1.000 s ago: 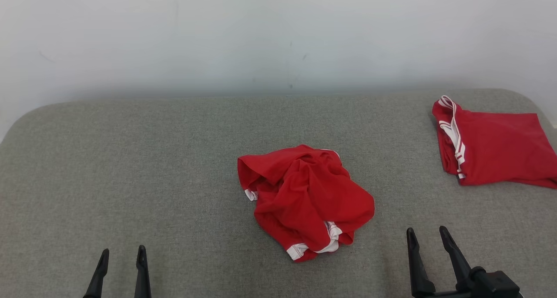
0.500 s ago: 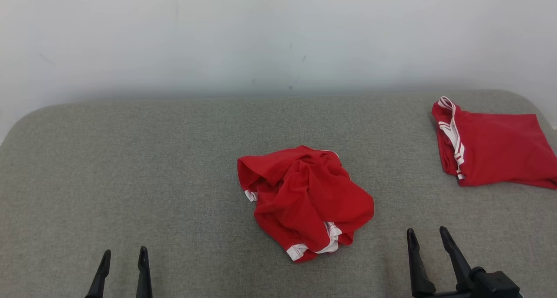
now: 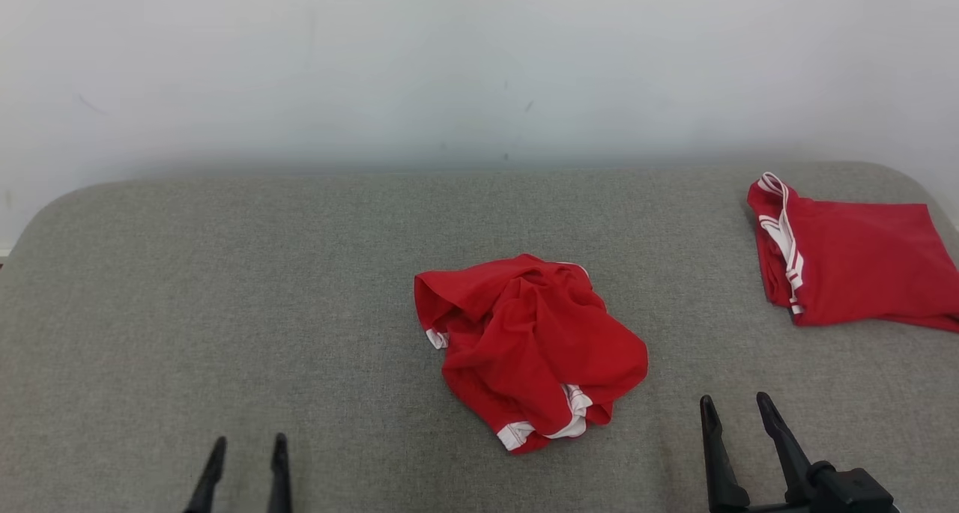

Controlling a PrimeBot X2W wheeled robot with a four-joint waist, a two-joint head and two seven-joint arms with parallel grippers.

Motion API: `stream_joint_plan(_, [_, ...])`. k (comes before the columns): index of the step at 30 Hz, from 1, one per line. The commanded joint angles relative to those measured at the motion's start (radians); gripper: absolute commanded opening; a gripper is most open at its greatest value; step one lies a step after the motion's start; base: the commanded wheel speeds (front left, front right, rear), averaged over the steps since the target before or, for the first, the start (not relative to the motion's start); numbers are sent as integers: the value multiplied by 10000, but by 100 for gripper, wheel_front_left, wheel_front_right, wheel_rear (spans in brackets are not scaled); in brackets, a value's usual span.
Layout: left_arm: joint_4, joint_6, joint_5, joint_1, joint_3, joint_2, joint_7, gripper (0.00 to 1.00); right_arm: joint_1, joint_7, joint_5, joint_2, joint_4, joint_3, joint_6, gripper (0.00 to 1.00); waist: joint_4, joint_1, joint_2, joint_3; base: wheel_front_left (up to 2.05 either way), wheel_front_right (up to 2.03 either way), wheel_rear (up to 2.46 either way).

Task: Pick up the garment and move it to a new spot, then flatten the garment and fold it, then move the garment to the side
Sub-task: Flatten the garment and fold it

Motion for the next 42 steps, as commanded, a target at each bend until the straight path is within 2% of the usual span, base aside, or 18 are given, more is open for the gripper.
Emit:
stream_joint_plan(1, [71, -18, -46, -29, -177, -48, -34, 100, 86, 3, 2, 8, 22, 0, -27, 100, 9, 0, 0, 8, 0, 0, 0])
stream_joint_plan(8, [837, -17, -365, -616, -2207, 232, -34, 100, -101, 3, 69, 6, 24, 107, -27, 100, -166, 0, 0, 115, 0, 0, 0])
stream_joint_plan(14, [1953, -5, -1076, -1429, -3906, 389, -34, 100, -284, 3, 193, 8, -25, 230, -27, 100, -673, 0, 0, 403, 0, 0, 0])
stream_joint_plan(25, [3841, -5, -2386, -3127, -5608, 790, -34, 100, -575, 3, 447, 9, -188, 234, -27, 100, -1765, 0, 0, 1272, 0, 0, 0])
stream_joint_plan(35, [4388, -5, -3151, -3696, -6440, 822, -33, 100, -596, 3, 482, 9, -208, 195, -27, 100, -1923, 0, 0, 1369, 0, 0, 0])
stream_joint_plan(36, [4432, -5, -3237, -3731, -6490, 800, -33, 31, -613, 3, 479, 9, -202, 204, -27, 100, -1914, 0, 0, 1351, 0, 0, 0])
stream_joint_plan(37, [4416, -5, -3299, -3800, -6470, 770, -34, 0, -637, 3, 474, 9, -206, 206, -27, 100, -1897, 0, 0, 1334, 0, 0, 0])
stream_joint_plan(42, [4179, -5, -3424, -3801, -6435, 711, -33, 0, -571, 3, 386, 8, -218, 132, -27, 100, -1657, 0, 0, 1200, 0, 0, 0])
